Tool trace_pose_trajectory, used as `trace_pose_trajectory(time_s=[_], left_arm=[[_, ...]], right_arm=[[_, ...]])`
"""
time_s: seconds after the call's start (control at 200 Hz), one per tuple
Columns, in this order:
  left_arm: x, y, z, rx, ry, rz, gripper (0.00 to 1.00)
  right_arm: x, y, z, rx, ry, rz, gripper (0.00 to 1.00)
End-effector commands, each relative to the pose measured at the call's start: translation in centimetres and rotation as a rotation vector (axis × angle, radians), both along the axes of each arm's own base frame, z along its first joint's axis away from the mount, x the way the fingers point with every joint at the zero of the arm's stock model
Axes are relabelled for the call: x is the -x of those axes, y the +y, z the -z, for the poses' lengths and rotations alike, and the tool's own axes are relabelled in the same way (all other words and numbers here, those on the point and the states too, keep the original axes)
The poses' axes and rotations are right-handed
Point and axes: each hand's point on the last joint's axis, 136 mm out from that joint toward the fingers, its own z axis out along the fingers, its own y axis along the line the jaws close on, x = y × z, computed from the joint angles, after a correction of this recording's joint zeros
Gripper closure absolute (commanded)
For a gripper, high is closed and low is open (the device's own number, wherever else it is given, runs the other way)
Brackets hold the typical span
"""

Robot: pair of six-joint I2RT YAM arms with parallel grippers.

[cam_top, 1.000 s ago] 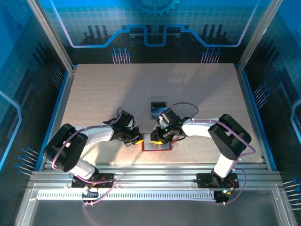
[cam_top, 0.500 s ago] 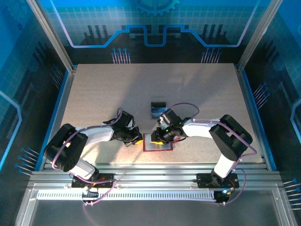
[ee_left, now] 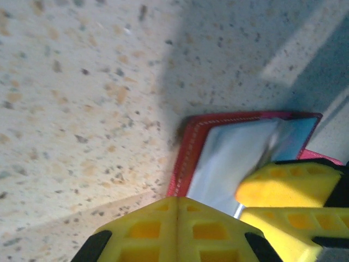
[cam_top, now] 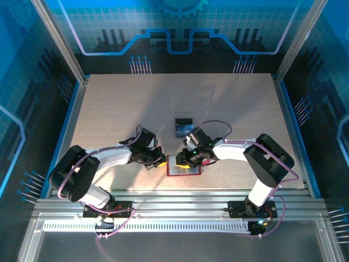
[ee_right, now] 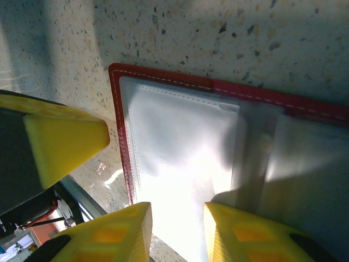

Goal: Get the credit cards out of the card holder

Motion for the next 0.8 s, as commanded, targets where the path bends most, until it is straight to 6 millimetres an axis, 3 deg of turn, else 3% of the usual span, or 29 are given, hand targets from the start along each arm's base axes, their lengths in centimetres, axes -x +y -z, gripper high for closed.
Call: trace_pose_trajectory(time_s=[0.0,0.475,0.795], left_arm=[[0.5,-0.9,-0.8,0.024,0.011,0.028,0.97],[2.4,-0.4,2.9,-0.040,0.109,0.050,0.97],[2.6,0.3,3.2,-0.090,0.111,0.063,0.97]], right_arm=[[0.4,-0.7,0.6,0.018,0.024,0.011,0.69],[0.4,-1.1,-0.2,0.036,0.008,0.009,0.68],[0.3,-2.6,0.1,0.061,0.010,0.024,0.68]])
